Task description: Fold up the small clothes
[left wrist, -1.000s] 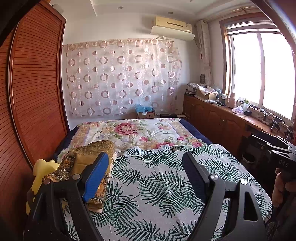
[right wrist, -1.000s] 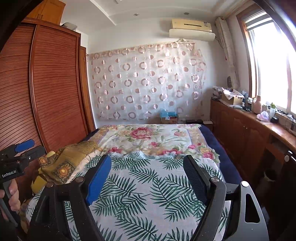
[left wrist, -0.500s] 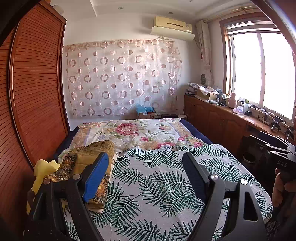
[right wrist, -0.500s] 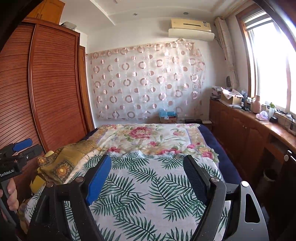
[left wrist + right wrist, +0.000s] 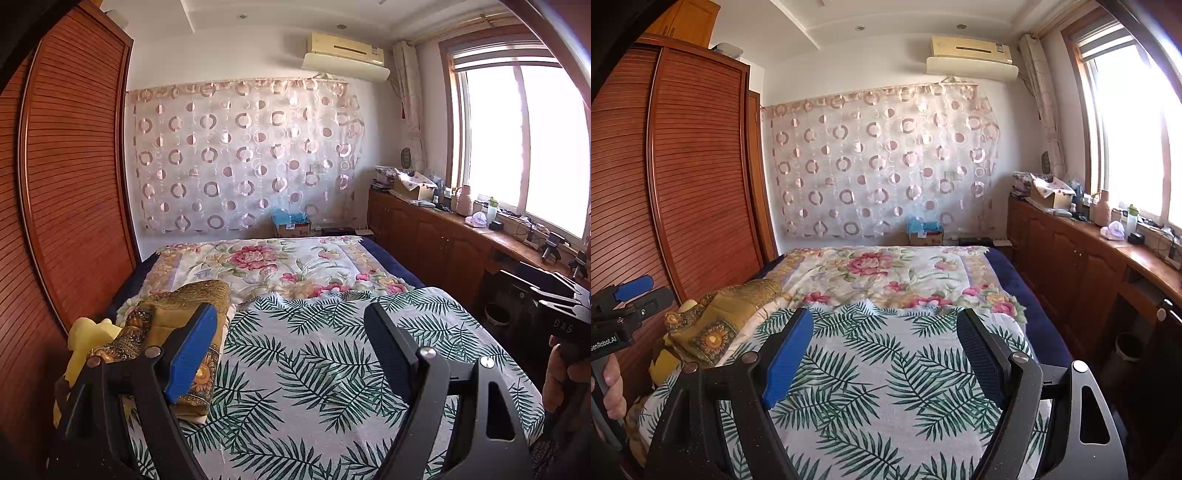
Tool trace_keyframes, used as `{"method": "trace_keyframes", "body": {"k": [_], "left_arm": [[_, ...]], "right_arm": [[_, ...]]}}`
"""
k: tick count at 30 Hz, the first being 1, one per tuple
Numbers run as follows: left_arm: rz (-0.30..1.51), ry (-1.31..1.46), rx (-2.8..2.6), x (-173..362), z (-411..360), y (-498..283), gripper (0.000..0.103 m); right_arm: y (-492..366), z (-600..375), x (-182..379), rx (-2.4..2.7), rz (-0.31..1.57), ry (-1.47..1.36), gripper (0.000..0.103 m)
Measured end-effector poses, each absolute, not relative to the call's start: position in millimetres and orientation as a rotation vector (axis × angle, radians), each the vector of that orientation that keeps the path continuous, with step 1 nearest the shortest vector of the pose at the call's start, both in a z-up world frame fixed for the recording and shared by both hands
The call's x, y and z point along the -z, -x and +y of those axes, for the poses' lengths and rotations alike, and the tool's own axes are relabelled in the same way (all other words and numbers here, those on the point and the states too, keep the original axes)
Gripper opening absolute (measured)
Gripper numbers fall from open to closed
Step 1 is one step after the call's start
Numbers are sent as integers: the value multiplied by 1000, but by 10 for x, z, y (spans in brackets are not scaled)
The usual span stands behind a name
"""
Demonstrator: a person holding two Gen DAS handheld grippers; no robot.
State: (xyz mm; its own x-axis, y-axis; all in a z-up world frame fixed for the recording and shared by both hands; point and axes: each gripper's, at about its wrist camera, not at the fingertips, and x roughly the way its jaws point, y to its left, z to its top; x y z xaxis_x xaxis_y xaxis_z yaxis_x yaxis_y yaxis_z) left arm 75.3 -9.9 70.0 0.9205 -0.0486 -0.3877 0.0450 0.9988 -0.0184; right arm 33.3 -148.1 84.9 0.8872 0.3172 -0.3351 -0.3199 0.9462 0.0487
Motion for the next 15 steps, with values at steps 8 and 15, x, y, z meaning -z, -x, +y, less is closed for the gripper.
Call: {"method": "trace_keyframes", "body": {"k": [8,15], "left_arm": [[398,12,48,-704,-95,-744,82],[398,9,47,-701,-94,-744,82]], "right_arm": [[-330,-1482,-844,-330,344,11,81],[-332,-1487,-841,-333,345,9,81]]}}
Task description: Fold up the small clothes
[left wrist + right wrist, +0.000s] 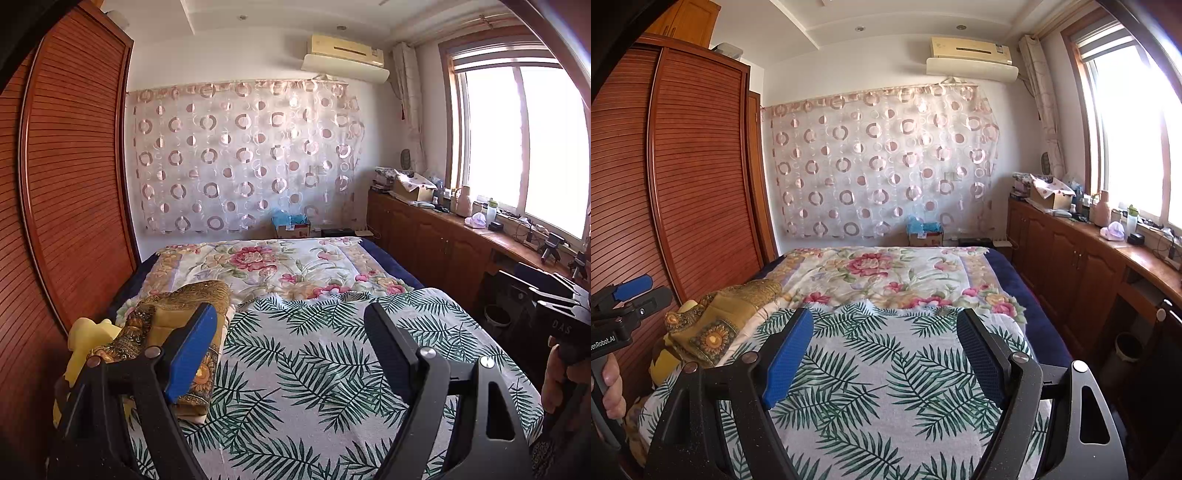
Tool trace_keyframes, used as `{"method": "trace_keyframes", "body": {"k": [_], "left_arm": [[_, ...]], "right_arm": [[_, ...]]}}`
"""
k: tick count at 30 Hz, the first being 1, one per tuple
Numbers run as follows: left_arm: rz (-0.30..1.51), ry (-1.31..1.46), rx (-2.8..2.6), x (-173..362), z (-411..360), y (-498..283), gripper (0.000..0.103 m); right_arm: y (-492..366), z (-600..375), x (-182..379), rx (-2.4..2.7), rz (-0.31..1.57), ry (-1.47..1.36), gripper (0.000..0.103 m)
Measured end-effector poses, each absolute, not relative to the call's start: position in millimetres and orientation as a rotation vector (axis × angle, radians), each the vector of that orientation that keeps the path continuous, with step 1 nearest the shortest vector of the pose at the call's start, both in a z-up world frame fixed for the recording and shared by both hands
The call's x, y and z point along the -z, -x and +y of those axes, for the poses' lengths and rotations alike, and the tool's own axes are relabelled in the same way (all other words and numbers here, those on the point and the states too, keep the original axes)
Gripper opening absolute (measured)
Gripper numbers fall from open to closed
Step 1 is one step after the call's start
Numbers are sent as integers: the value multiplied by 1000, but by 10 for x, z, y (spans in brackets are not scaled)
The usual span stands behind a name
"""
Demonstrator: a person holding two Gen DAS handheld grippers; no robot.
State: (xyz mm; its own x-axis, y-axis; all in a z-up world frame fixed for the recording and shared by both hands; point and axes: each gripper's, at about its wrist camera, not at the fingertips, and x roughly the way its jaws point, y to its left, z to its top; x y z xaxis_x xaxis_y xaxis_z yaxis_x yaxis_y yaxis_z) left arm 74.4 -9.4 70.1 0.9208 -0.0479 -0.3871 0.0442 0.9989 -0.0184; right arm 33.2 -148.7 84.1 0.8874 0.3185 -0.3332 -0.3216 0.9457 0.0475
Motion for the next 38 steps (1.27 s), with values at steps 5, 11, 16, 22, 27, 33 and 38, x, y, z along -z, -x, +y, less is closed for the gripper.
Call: {"method": "trace_keyframes", "body": {"k": [5,11,16,22,27,33,38], "left_arm": [[397,13,50,-711,-95,-737,82],[396,12,48,-725,-97,-729,82],[396,11,46,-716,-95,-729,82],[397,12,48,-714,-93,-728,82],[397,12,48,-731,-98,-716,82],[396,12,47,-729,-100,-715,82],[396,12,46,-731,-98,-711,82]], "right_arm": [[-335,-1493,-847,-333,346,10,82],[-333,-1492,-850,-333,345,11,82],[-331,-1494,-850,-334,345,11,81],[-334,-1495,-849,-334,345,12,82],[-331,-1498,-847,-334,344,12,81],[-332,-1497,-845,-335,344,11,82],[-338,-1502,-845,-335,344,9,82]]}}
